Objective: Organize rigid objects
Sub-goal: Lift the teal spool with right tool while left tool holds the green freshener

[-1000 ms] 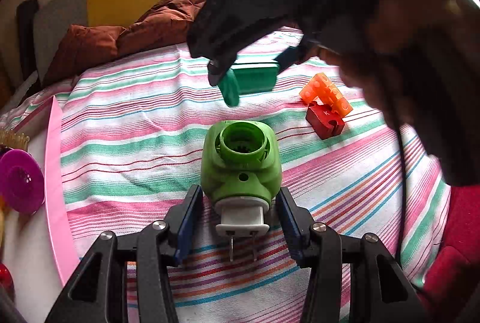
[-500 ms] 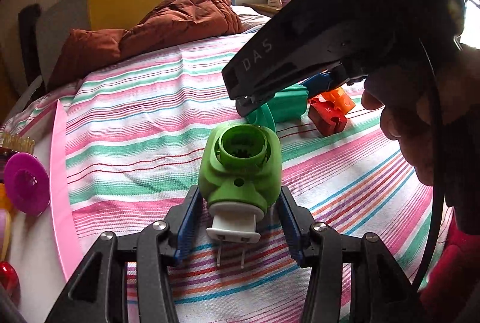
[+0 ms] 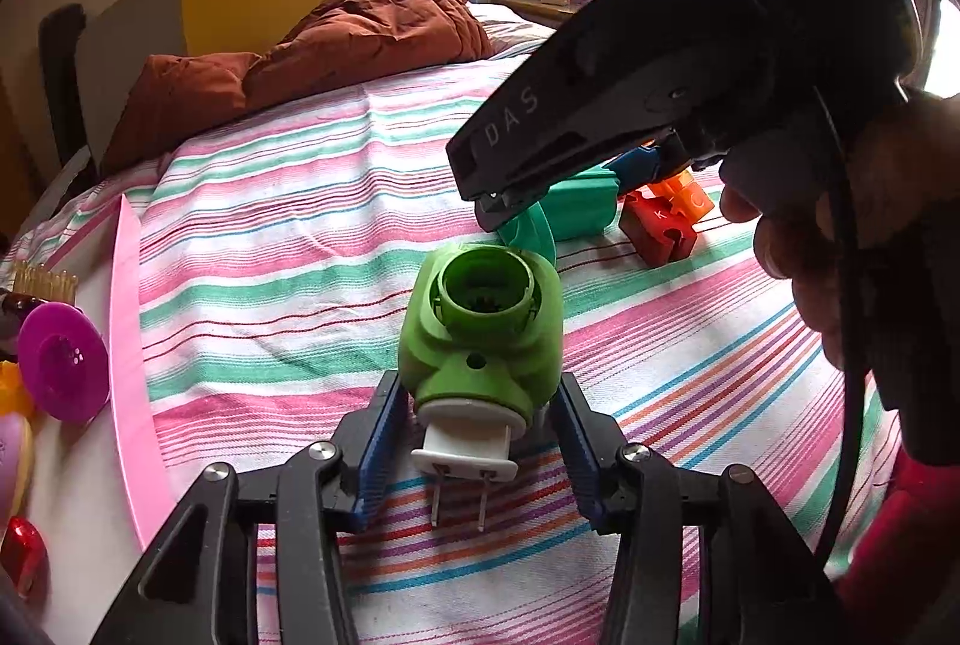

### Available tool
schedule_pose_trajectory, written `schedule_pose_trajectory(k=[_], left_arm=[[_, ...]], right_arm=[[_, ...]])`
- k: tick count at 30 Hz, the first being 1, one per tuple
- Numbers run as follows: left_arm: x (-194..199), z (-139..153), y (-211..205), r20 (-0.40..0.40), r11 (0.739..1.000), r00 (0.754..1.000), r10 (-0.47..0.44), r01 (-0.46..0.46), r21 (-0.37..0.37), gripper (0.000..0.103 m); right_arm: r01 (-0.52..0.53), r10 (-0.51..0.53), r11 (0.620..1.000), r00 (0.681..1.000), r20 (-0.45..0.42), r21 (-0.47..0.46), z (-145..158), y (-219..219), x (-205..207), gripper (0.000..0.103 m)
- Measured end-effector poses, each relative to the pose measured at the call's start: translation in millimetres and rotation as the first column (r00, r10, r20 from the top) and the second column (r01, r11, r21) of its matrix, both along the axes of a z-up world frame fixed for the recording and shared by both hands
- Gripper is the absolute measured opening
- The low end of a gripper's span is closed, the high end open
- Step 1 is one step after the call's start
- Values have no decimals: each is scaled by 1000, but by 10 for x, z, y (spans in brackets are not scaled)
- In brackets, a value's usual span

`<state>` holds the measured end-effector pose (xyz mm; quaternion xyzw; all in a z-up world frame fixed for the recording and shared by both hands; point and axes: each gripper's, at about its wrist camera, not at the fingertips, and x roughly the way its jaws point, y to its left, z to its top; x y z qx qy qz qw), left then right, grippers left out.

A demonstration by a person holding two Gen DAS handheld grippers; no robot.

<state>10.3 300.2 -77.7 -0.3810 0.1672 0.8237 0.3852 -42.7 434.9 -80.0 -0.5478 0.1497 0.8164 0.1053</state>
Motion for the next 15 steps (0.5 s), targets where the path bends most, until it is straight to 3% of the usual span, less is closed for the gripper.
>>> schedule_pose_trajectory(k=[10,15], left_arm=[[35,67,-108,38,1000,999,19,-18,-11,49],[84,245,-227,34,999,999,28,-29,24,49]], right_arm=[[-3,3,1000,1000,12,15,-46,-19,-42,62],[-14,13,999,1000,22,42,-58,-43,-49,61]])
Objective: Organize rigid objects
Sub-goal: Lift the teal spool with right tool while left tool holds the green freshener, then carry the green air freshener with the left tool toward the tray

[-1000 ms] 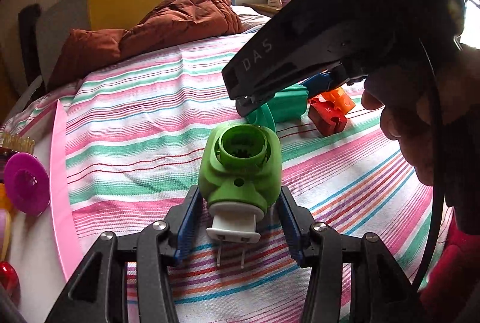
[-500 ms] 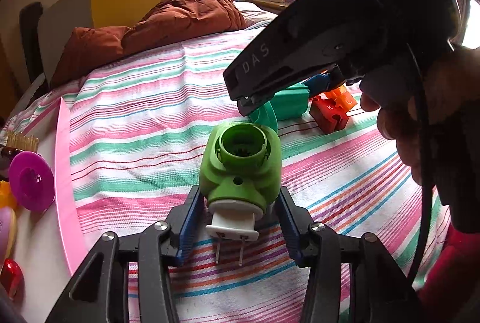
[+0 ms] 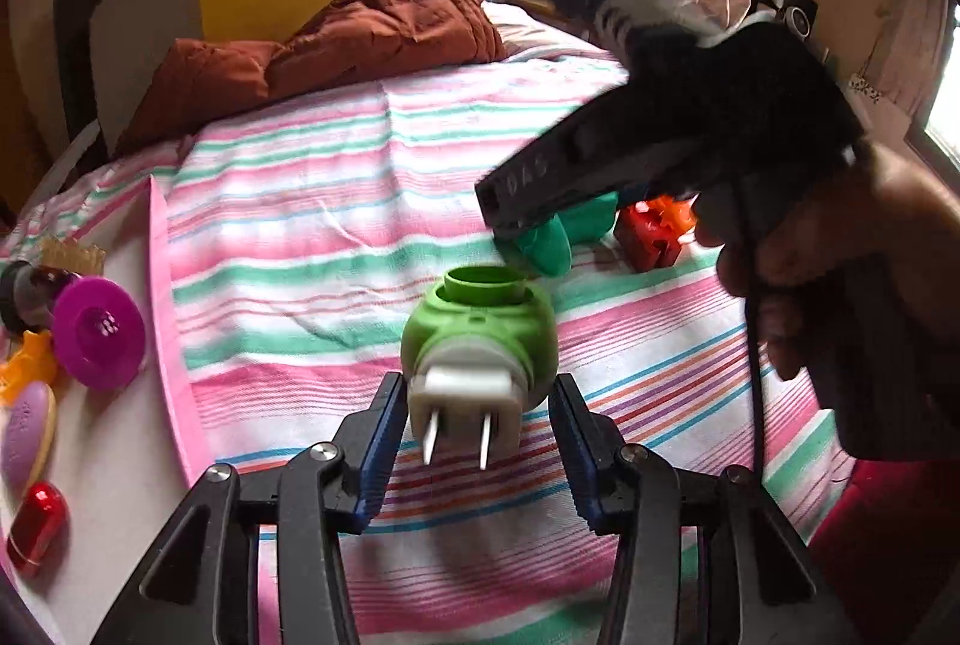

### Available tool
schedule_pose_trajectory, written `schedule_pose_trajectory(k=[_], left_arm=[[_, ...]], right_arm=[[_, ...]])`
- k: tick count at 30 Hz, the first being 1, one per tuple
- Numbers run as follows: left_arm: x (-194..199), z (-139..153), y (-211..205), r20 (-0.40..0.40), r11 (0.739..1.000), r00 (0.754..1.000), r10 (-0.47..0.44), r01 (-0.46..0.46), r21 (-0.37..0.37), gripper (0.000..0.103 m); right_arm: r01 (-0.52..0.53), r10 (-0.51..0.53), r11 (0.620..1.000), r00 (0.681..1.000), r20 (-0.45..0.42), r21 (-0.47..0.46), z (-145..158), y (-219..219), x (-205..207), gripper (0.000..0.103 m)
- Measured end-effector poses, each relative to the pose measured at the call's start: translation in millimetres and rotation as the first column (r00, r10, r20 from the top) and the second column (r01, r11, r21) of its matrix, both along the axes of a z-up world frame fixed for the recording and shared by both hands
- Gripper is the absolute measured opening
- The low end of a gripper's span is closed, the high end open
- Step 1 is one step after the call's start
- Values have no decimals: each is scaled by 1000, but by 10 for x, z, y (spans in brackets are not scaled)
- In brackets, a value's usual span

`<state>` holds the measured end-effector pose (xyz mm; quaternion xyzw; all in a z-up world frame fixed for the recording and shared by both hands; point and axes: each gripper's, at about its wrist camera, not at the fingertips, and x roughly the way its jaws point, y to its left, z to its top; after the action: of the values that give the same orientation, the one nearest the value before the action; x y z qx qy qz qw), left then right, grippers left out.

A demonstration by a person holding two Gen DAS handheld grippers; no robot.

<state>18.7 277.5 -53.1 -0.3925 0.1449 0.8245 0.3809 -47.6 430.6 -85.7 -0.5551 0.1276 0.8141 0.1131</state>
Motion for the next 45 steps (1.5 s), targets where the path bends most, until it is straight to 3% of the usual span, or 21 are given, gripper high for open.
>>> schedule_pose_trajectory(k=[2,4,9,13,17,20,22,27,35,41,43,45], left_arm=[[29,101,-45,-7,1000,1000,-1,1,23,46],[52,200,-76,-15,999,1000,-4,4,31,18],[90,302,-139,-26,999,1000,-2,3,44,18],[-35,225,-177,47,999,999,14,-16,52,17],[-151,286,-238,57,997,998,22,-26,69,18],[-286,313,-291,92,995,995,50,-57,78,30],[-364,333,-317,104,993,992,69,-78,84,48],[-661,445,-268,99,995,993,64,-71,71,62],[-1274,395,-13,92,996,993,80,-77,-35,72],[-1392,244,324,55,991,998,-21,28,-134,78],[-1478,180,387,92,988,996,-20,33,-149,78],[-1612,94,396,221,992,975,23,5,-125,78]], right_arm=[[-4,4,1000,1000,3,11,-6,-18,-8,61],[-7,7,1000,1000,3,18,-9,-32,-15,61],[-7,7,1000,1000,1,25,-6,-27,3,61],[-5,5,1000,1000,2,24,-1,-18,27,61],[5,-5,1000,1000,7,18,7,5,42,61],[19,-20,999,1000,18,32,12,8,41,61],[25,-26,999,999,23,39,11,21,40,61],[13,-15,998,999,33,58,12,-18,29,61],[11,-13,999,999,44,50,15,-18,4,61],[14,-16,999,999,46,43,21,-4,-15,61],[12,-14,999,999,48,45,23,-13,-22,61],[9,-11,999,999,48,49,25,-20,-31,61]])
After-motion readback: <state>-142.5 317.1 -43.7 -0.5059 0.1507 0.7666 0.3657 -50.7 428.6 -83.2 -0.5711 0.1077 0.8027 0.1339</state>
